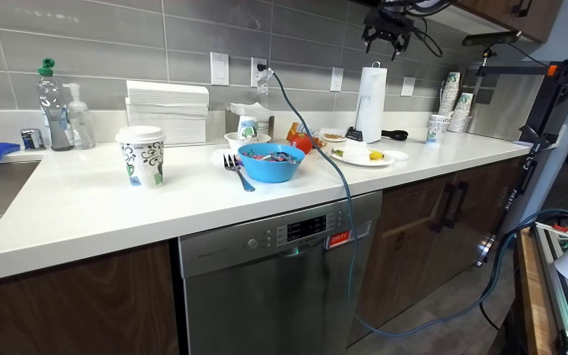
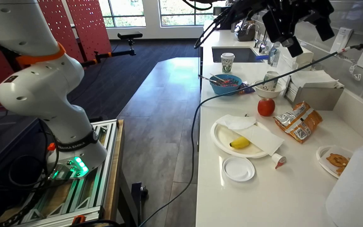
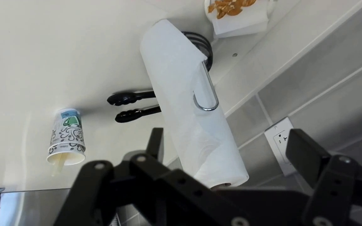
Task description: Pull out a paper towel from the roll, then use it to cover the blue bowl
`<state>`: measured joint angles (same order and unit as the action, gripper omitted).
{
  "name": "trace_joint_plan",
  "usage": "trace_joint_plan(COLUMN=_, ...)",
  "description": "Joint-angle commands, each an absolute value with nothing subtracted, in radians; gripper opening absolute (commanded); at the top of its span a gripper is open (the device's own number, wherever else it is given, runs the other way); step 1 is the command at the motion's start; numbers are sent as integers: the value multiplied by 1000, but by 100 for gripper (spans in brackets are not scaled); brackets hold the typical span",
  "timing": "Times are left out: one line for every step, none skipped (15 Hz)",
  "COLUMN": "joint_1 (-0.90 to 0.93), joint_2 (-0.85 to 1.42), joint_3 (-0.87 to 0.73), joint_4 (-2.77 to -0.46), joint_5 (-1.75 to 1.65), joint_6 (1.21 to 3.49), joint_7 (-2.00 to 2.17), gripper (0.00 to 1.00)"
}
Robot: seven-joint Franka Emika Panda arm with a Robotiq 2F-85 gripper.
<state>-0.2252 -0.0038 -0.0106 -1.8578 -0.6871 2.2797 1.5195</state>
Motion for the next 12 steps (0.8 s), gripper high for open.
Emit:
trace_joint_plan(joint_1=-178, joint_2=97, joint_3=-60, joint_4=-1731, joint_5=-714, joint_6=2203, joint_7=1608, gripper=100)
trace_joint_plan(joint_1=-170, joint_2=117, joint_3=-71, joint_4=-1705, joint_5=-707, joint_6=2190, joint_7=1618, gripper=100)
trace_joint_plan(joint_1=-162, joint_2=136, joint_3=-82, joint_4=-1679, joint_5=-699, joint_6=2175, joint_7=1624, gripper=100)
trace_joint_plan(joint_1=-155, joint_2=155, joint_3=-94, joint_4=-1652, joint_5=-697, joint_6=2165, joint_7=1635, gripper=100)
trace_joint_plan(joint_1=-149, joint_2=174, joint_3=-104, joint_4=-1626, joint_5=-697, joint_6=2153, joint_7=1651, gripper=100)
trace_joint_plan(joint_1=-144, joint_2=195, joint_3=-115, joint_4=-1597, joint_5=-689, joint_6=2138, joint_7=1660, gripper=100)
trace_joint_plan(joint_1=-139, joint_2=213, joint_3=-125, joint_4=-1572, joint_5=-685, joint_6=2125, joint_7=1673, gripper=100)
trace_joint_plan(joint_1=-135, joint_2=232, joint_3=-135, joint_4=-1546, joint_5=-681, joint_6=2106, joint_7=1686, gripper=100)
trace_joint_plan(joint_1=-132, joint_2=250, joint_3=-144, joint_4=-1523, joint_5=-675, joint_6=2092, joint_7=1695, gripper=100)
trace_joint_plan(joint_1=-129, joint_2=270, joint_3=-154, joint_4=-1499, joint_5=-674, joint_6=2078, joint_7=1714, gripper=100)
trace_joint_plan(joint_1=-126, joint_2=289, joint_3=-164, joint_4=-1474, joint_5=-674, joint_6=2063, joint_7=1729, gripper=100)
trace_joint_plan(joint_1=-125, joint_2=312, joint_3=-176, joint_4=-1447, joint_5=-676, joint_6=2044, joint_7=1748, gripper=100)
